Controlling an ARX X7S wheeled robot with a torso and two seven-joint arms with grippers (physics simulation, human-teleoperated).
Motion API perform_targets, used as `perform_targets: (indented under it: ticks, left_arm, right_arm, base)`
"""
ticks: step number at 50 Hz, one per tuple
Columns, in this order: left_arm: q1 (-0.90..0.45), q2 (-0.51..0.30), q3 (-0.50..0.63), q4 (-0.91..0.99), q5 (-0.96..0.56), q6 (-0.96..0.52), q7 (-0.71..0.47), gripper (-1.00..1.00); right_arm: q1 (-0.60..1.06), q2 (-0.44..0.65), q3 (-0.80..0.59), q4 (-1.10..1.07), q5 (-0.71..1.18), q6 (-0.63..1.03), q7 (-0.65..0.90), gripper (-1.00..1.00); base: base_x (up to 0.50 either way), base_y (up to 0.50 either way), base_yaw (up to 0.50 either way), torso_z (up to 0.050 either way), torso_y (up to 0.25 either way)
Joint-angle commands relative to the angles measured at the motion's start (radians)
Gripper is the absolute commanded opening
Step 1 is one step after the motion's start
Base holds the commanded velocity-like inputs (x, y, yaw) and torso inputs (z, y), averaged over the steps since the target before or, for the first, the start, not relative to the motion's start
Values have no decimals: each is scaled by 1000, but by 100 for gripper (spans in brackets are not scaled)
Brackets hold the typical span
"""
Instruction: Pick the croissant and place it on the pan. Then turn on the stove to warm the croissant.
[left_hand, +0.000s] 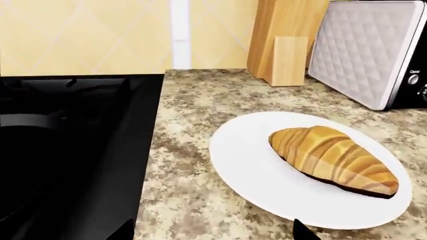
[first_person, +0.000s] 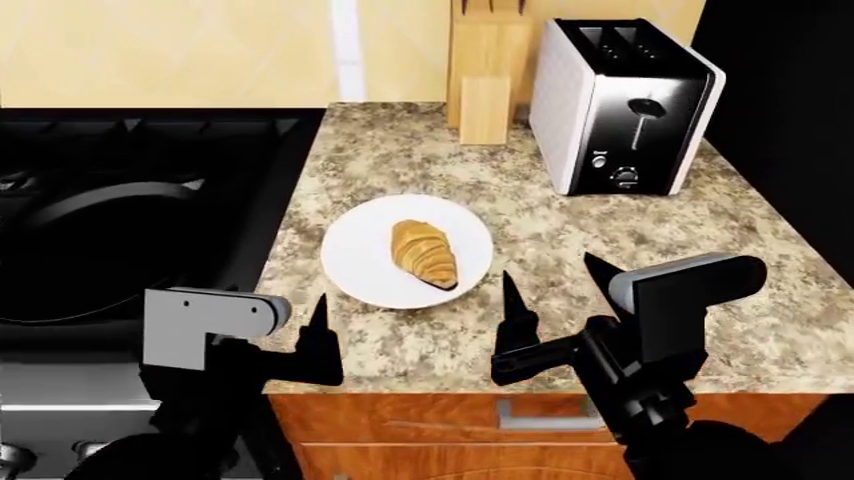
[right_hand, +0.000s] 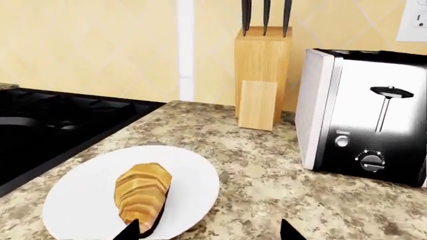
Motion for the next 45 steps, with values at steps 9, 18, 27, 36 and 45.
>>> perform_targets:
  ticks: [9,18,27,36,45]
  left_arm:
    - [0,-9,-13,28,-24,-21,-13,100]
    - [-17,-7,-22,48,-47,-38,-16,100]
    - [14,-19,-51,53,-44,45,7,100]
    - [25,-59,-60,35,-23,98,26,100]
    - [55,-73,-75,14,2,210,58,100]
  right_arm:
    - [29,14,-24,-16,12,24,13,100]
    - [133,-27,43,-73,119,272,51,100]
    - [280,-51,108,-70,371,501,191,100]
    - [464,52,57,207,1084,486,796,100]
    - [570,100,-127,386,1419,375,1109,100]
  base:
    - [500,0,0,0,2]
    - [148,0,0,0,0]
    - [0,0,0,0,0]
    - [0,0,0,0,0]
    - [0,0,0,0,0]
